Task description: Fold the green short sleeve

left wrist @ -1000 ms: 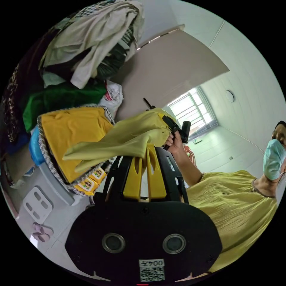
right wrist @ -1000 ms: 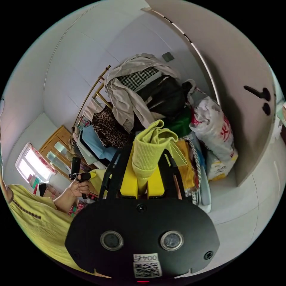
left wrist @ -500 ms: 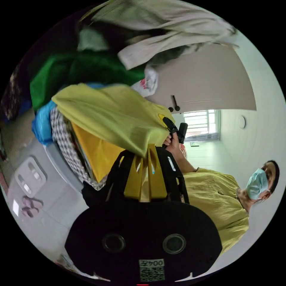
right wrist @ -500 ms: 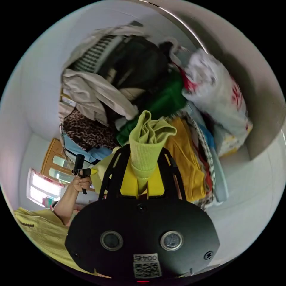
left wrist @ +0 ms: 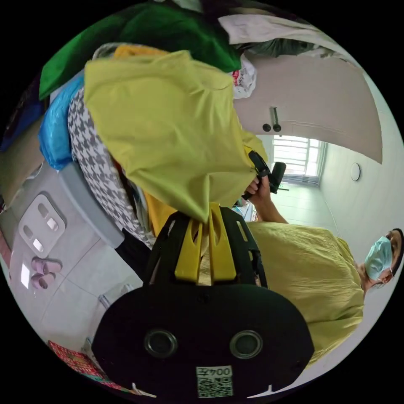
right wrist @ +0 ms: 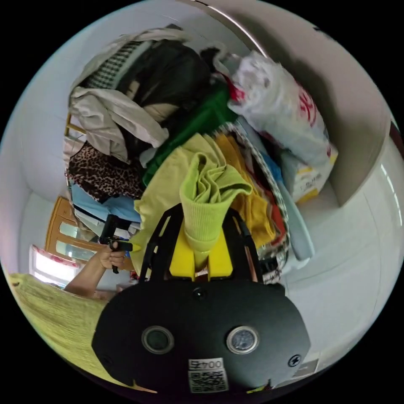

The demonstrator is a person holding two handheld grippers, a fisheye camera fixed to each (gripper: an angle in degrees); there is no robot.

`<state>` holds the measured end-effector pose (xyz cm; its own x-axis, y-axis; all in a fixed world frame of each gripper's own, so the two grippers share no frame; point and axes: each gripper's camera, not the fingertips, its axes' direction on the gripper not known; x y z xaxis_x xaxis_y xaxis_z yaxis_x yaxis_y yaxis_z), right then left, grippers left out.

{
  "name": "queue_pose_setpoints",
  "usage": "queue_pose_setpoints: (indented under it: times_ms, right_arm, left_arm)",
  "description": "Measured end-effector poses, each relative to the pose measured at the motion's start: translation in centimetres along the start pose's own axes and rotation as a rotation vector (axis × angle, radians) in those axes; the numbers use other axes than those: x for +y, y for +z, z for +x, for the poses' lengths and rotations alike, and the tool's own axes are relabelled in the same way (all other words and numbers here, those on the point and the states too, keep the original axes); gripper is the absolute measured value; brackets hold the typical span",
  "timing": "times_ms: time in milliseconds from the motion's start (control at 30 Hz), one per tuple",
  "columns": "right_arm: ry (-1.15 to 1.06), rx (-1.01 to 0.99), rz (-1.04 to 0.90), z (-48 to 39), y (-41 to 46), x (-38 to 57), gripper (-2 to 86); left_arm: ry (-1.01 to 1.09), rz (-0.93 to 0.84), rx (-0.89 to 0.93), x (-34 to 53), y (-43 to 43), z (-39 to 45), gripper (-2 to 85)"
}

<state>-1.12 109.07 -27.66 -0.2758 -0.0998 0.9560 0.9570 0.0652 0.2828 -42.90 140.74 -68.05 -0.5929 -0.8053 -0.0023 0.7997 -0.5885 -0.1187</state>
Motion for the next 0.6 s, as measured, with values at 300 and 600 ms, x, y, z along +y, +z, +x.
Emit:
queue_pose_setpoints:
  times_ms: [300, 600]
  right_arm:
    - [-0.118, 0.222, -0.162, 2.4, 1.8, 0.5, 8.8]
    - [-0.401, 0.054, -0.236, -0.3, 7.4, -9.0, 13.6]
  left_arm:
    - [0.01, 0.057, -0.02, 5.8, 2.0, -1.9, 5.8]
    - [0.127, 0.418, -0.326, 12.2, -5.9, 1.1, 12.3]
